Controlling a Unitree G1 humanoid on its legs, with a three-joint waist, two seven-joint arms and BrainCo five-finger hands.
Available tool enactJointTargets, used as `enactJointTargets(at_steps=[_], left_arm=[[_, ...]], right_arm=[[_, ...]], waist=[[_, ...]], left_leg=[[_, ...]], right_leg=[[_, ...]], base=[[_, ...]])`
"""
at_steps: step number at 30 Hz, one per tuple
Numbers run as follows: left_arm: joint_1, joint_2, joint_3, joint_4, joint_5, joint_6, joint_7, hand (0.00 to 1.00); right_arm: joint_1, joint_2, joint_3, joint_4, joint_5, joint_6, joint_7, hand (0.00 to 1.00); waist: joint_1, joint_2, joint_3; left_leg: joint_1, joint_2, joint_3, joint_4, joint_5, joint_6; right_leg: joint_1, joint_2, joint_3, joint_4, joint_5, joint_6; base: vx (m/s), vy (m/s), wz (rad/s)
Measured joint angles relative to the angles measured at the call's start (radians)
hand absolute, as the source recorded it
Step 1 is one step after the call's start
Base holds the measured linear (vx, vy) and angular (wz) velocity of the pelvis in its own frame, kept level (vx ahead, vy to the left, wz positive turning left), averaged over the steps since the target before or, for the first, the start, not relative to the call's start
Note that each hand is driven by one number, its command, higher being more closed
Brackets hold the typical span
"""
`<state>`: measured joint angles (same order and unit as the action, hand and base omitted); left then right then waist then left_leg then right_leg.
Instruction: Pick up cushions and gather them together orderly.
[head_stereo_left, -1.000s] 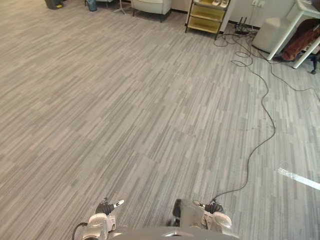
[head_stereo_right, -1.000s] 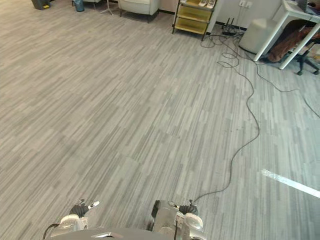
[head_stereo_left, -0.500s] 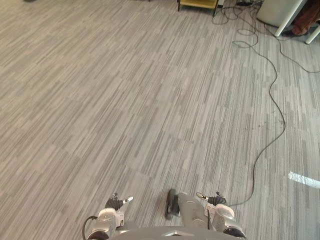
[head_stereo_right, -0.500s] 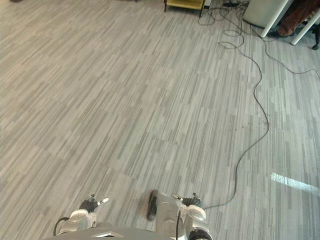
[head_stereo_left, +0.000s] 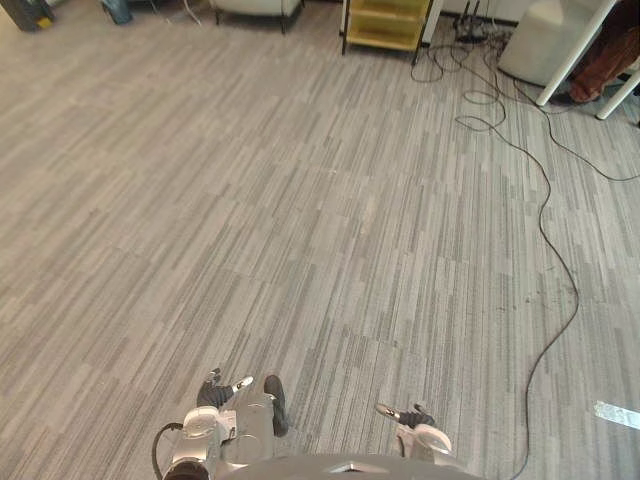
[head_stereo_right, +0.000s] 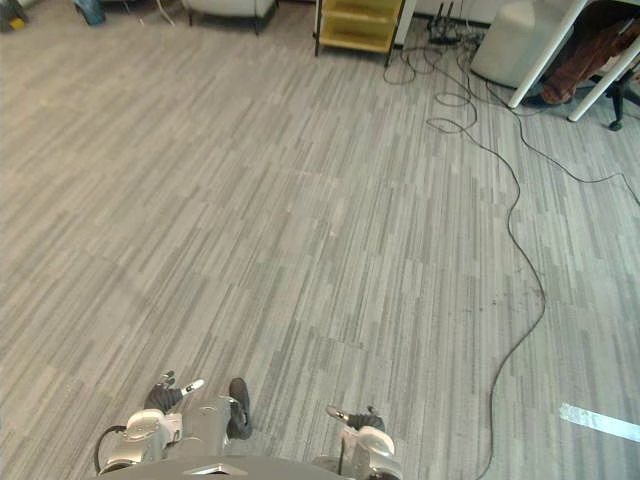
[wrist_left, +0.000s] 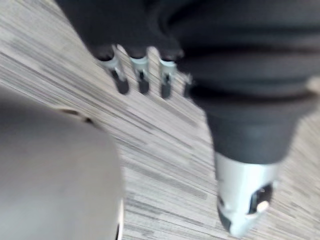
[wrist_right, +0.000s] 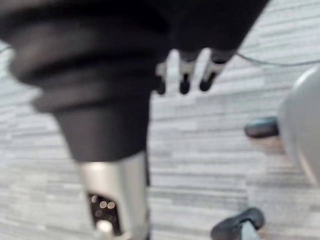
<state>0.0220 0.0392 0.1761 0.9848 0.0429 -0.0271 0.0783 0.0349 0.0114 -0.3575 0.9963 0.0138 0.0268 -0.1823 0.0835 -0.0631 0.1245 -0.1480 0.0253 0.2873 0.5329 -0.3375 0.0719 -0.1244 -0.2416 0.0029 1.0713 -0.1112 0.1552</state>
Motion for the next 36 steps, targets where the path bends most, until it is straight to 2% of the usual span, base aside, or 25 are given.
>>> enactJointTargets(at_steps=[3,4,5,6,8,9,10,11,13,15,16,17,18,21,24,25,26,27,28,29,30,32,34,35,36], left_arm=[[-0.003,-0.001,-0.026,0.021,0.003,0.009,0.002,0.00],[-0.003,0.000,-0.028,0.040,0.005,0.010,0.002,0.00],[-0.009,-0.002,-0.029,0.052,0.011,0.011,0.002,0.00],[-0.009,-0.004,-0.029,0.055,0.012,0.011,0.002,0.00],[-0.009,-0.011,-0.042,0.059,0.041,0.011,0.002,0.00],[-0.008,-0.011,-0.042,0.059,0.044,0.011,0.002,0.00],[-0.002,-0.016,-0.038,0.060,0.051,0.011,0.003,0.00],[0.002,-0.030,-0.034,0.061,0.067,0.011,0.002,0.00],[0.005,-0.054,-0.022,0.063,0.076,0.010,0.002,0.00],[-0.002,-0.080,0.015,0.052,0.078,0.010,-0.003,0.00],[0.006,-0.084,0.026,0.046,0.078,0.009,-0.005,0.00],[0.003,-0.083,0.026,0.043,0.077,0.007,-0.007,0.00],[0.006,-0.077,0.022,0.013,0.077,0.006,-0.015,0.00],[0.011,-0.074,0.015,-0.025,0.077,0.004,-0.018,0.00],[0.002,-0.068,-0.002,-0.050,0.068,0.000,-0.018,0.00],[-0.004,-0.061,-0.011,-0.051,0.068,-0.002,-0.017,0.00],[-0.004,-0.060,-0.016,-0.050,0.068,-0.002,-0.016,0.00],[-0.001,-0.063,-0.026,-0.049,0.062,-0.006,-0.017,0.00],[-0.003,-0.060,-0.028,-0.045,0.054,-0.008,-0.016,0.00],[-0.013,-0.043,-0.033,-0.037,0.054,-0.007,-0.017,0.00],[-0.013,-0.036,-0.031,-0.035,0.054,-0.007,-0.018,0.00],[-0.018,-0.030,-0.022,-0.030,0.032,-0.007,-0.017,0.00],[-0.019,-0.025,-0.025,-0.022,0.023,-0.004,-0.017,0.00],[-0.019,-0.014,-0.034,-0.005,0.023,0.002,-0.017,0.00],[-0.019,-0.007,-0.044,0.006,0.022,0.006,-0.017,0.00]], right_arm=[[0.003,-0.012,0.000,-0.008,-0.019,-0.005,0.001,0.00],[-0.005,-0.014,-0.008,-0.008,-0.019,-0.006,0.001,0.00],[-0.014,-0.016,-0.009,-0.015,-0.017,-0.008,0.004,0.00],[-0.014,-0.016,-0.009,-0.021,-0.017,-0.008,0.004,0.00],[-0.021,-0.019,-0.012,-0.041,-0.016,-0.009,0.006,0.00],[-0.021,-0.019,-0.017,-0.041,-0.016,-0.009,0.006,0.00],[-0.018,-0.022,-0.031,-0.041,-0.016,-0.009,0.006,0.00],[-0.019,-0.029,-0.036,-0.045,-0.016,-0.010,0.007,0.00],[-0.021,-0.049,-0.040,-0.055,-0.017,-0.011,0.007,0.00],[-0.019,-0.062,-0.038,-0.073,-0.018,-0.010,0.006,0.00],[-0.016,-0.061,-0.033,-0.075,-0.017,-0.007,0.006,0.00],[-0.017,-0.059,-0.029,-0.073,-0.015,-0.005,0.006,0.00],[-0.011,-0.057,-0.008,-0.064,-0.011,0.000,0.005,0.00],[0.000,-0.050,0.002,-0.053,0.000,-0.001,0.001,0.00],[-0.012,-0.046,-0.010,-0.033,0.023,0.002,-0.004,0.00],[-0.012,-0.035,-0.021,-0.033,0.028,0.000,-0.005,0.00],[-0.010,-0.033,-0.026,-0.033,0.028,-0.001,-0.006,0.00],[0.001,-0.032,-0.041,-0.028,0.028,-0.001,-0.006,0.00],[-0.001,-0.037,-0.040,-0.018,0.028,-0.001,-0.006,0.00],[-0.011,-0.015,-0.039,-0.003,0.027,0.000,-0.006,0.00],[-0.011,-0.009,-0.038,-0.002,0.026,-0.001,-0.005,0.00],[0.001,-0.005,-0.038,0.001,0.020,-0.001,-0.004,0.00],[0.001,-0.011,-0.025,0.001,0.017,-0.001,0.000,0.00],[0.003,-0.017,-0.004,-0.002,0.017,-0.002,0.001,0.00],[0.003,-0.017,0.000,-0.004,0.019,-0.003,0.002,0.00]], waist=[[-0.016,0.018,0.010],[-0.022,0.021,0.011],[-0.033,0.029,0.013],[-0.035,0.032,0.014],[-0.055,0.047,0.024],[-0.057,0.048,0.025],[-0.062,0.051,0.026],[-0.067,0.067,0.020],[-0.060,0.112,0.020],[-0.061,0.160,0.028],[-0.054,0.172,0.038],[-0.052,0.178,0.042],[-0.043,0.168,0.052],[-0.029,0.147,0.054],[-0.014,0.133,0.061],[-0.005,0.120,0.064],[-0.003,0.118,0.063],[0.006,0.123,0.061],[0.015,0.117,0.059],[0.005,0.081,0.049],[0.000,0.069,0.045],[0.009,0.046,0.044],[0.018,0.040,0.044],[0.003,0.034,0.043],[-0.007,0.034,0.044]], left_leg=[[0.188,0.001,0.005,-0.129,-0.027,-0.013],[0.259,0.003,0.006,-0.189,-0.024,-0.018],[0.310,0.011,0.007,-0.236,-0.023,-0.023],[0.320,0.016,0.007,-0.245,-0.024,-0.025],[0.391,0.025,-0.028,-0.311,-0.020,-0.040],[0.402,0.024,-0.042,-0.316,-0.021,-0.057],[0.451,0.028,-0.098,-0.317,-0.033,-0.091],[0.467,0.049,-0.146,-0.282,-0.025,-0.105],[0.440,0.094,-0.179,-0.178,0.002,-0.132],[0.294,0.150,-0.221,0.184,0.191,-0.132],[0.188,0.195,-0.230,0.415,0.311,-0.177],[0.152,0.214,-0.221,0.502,0.298,-0.167],[0.071,0.240,-0.180,0.643,0.246,-0.144],[-0.050,0.238,-0.133,0.645,0.189,-0.130],[-0.166,0.197,-0.051,0.232,0.113,-0.127],[-0.157,0.139,-0.058,-0.024,0.155,-0.130],[-0.151,0.123,-0.069,-0.104,0.182,-0.135],[-0.134,0.095,-0.110,-0.276,0.321,-0.143],[-0.118,0.083,-0.117,-0.281,0.409,-0.107],[-0.112,0.045,-0.103,-0.277,0.361,-0.082],[-0.116,0.035,-0.101,-0.265,0.347,-0.063],[-0.095,0.018,-0.075,-0.185,0.243,-0.043],[-0.050,0.011,-0.055,-0.165,0.191,-0.038],[0.005,0.001,-0.042,-0.150,0.154,-0.024],[0.032,-0.004,-0.038,-0.151,0.143,-0.022]], right_leg=[[-0.128,0.000,-0.171,-0.018,-0.129,-0.072],[-0.176,0.019,-0.234,-0.133,-0.164,-0.092],[-0.219,0.056,-0.264,-0.304,-0.163,-0.106],[-0.229,0.069,-0.268,-0.361,-0.154,-0.111],[-0.261,0.144,-0.251,-0.804,0.030,-0.116],[-0.262,0.149,-0.244,-0.847,0.059,-0.120],[-0.255,0.163,-0.207,-0.876,0.193,-0.170],[-0.259,0.165,-0.210,-0.792,0.256,-0.183],[-0.254,0.184,-0.241,-0.716,0.179,-0.182],[-0.197,0.215,-0.256,-0.676,0.078,-0.195],[-0.128,0.249,-0.247,-0.696,0.038,-0.210],[-0.089,0.263,-0.242,-0.710,0.025,-0.215],[0.024,0.281,-0.219,-0.756,-0.009,-0.222],[0.156,0.280,-0.199,-0.838,-0.040,-0.211],[0.301,0.257,-0.176,-0.957,-0.039,-0.176],[0.336,0.228,-0.171,-0.978,-0.054,-0.153],[0.343,0.224,-0.168,-0.983,-0.058,-0.145],[0.367,0.218,-0.145,-0.995,-0.076,-0.122],[0.385,0.215,-0.122,-1.001,-0.084,-0.114],[0.389,0.174,-0.120,-0.990,-0.082,-0.118],[0.380,0.162,-0.119,-0.970,-0.081,-0.119],[0.318,0.118,-0.082,-0.761,-0.086,-0.109],[0.201,0.089,-0.048,-0.482,-0.062,-0.061],[0.090,0.063,-0.041,-0.203,-0.047,-0.019],[0.051,0.048,-0.064,-0.119,-0.049,-0.019]], base=[[0.50,0.081,-0.05],[0.64,0.026,0.04],[0.46,0.001,0.07],[0.43,-0.034,0.22],[0.65,-0.105,0.53],[0.75,-0.174,0.75],[0.66,-0.202,0.74],[0.66,-0.213,0.72],[0.52,-0.181,0.27],[0.65,-0.194,-0.04],[0.65,-0.133,-0.24],[0.88,-0.151,-0.45],[0.61,-0.089,-0.35],[0.55,-0.058,-0.24],[0.64,0.089,-0.25],[0.54,0.169,-0.33],[0.50,0.204,-0.37],[0.49,0.224,-0.42],[0.59,0.284,-0.38],[0.49,0.240,-0.17],[0.47,0.247,0.04],[0.45,0.240,-0.16],[0.42,0.219,-0.35],[0.40,0.184,-0.12],[0.39,0.137,0.04]])
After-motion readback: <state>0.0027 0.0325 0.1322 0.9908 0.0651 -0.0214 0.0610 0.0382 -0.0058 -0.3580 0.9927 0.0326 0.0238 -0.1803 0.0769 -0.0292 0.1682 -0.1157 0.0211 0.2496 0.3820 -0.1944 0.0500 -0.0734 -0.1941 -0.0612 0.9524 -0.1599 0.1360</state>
